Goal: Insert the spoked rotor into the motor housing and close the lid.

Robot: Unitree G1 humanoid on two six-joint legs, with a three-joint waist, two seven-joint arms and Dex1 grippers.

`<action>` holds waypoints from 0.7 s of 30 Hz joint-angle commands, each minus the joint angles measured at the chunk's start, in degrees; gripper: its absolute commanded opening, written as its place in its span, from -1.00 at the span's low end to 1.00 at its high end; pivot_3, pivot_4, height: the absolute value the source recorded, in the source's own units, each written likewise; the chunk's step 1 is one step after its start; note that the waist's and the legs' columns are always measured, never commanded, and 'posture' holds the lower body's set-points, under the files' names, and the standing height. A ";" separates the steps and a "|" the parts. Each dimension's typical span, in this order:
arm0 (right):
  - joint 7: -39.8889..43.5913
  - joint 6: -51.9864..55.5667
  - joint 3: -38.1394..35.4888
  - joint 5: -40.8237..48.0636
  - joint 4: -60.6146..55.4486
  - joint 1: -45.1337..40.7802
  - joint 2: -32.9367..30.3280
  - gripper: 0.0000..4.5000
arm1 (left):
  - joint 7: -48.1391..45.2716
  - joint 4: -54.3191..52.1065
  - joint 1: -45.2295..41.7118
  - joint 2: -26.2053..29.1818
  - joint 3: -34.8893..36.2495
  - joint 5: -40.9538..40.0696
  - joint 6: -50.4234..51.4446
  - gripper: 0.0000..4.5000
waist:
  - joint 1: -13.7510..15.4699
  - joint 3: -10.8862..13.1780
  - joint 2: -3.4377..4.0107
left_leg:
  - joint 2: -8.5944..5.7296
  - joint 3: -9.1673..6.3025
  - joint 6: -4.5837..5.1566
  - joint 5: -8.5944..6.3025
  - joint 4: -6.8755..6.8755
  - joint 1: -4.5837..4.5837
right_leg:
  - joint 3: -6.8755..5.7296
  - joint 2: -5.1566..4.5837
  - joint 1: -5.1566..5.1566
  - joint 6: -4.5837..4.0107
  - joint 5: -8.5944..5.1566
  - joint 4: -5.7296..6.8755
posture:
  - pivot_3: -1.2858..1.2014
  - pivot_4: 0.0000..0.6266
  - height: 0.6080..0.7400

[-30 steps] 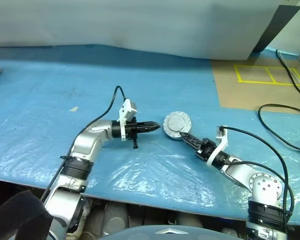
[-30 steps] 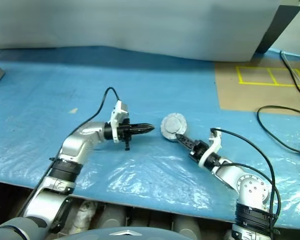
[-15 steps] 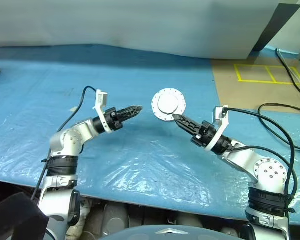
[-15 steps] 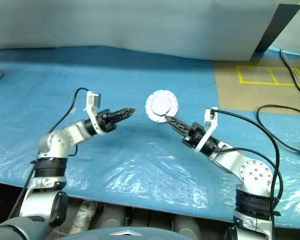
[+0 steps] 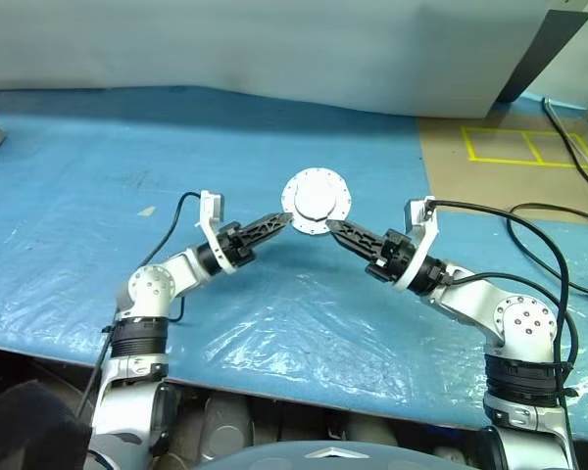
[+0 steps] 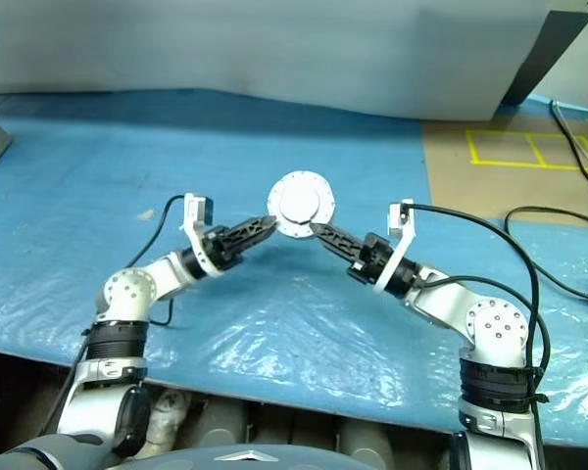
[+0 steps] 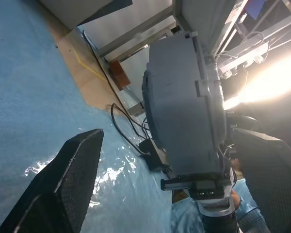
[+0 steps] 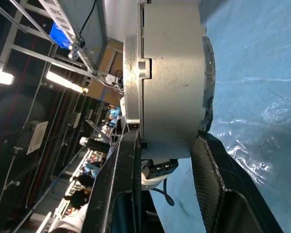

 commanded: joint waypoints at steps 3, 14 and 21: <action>0.03 -2.22 -0.06 4.52 -2.44 -1.06 -0.93 -0.52 | 0.34 -0.91 -1.93 -2.78 -0.06 -3.40 0.58 0.97 | -0.03 0.01 -0.01 | -0.01 -0.01 0.00 0.00 0.01 -0.01 | 0.00 0.00 0.00 0.01 0.01 0.00 | 0.03 -0.52 1.00; -0.96 -3.35 0.72 5.65 -2.71 -0.67 -2.80 -0.52 | 1.20 7.46 -7.02 -8.54 -2.66 -0.67 -2.72 0.97 | 0.10 0.03 -0.05 | -0.02 -0.07 0.00 0.00 0.34 -0.17 | 0.01 -0.01 0.01 0.18 0.11 0.02 | 0.03 -0.52 1.00; -1.55 -4.40 1.26 5.77 -3.00 -0.23 -2.73 -0.52 | 6.88 9.86 -9.96 -11.35 1.33 -2.11 -3.72 0.97 | -0.10 0.04 -0.07 | -0.02 -0.10 0.00 0.00 0.49 -0.20 | 0.03 -0.01 0.01 0.20 0.12 0.09 | 0.03 -0.52 1.00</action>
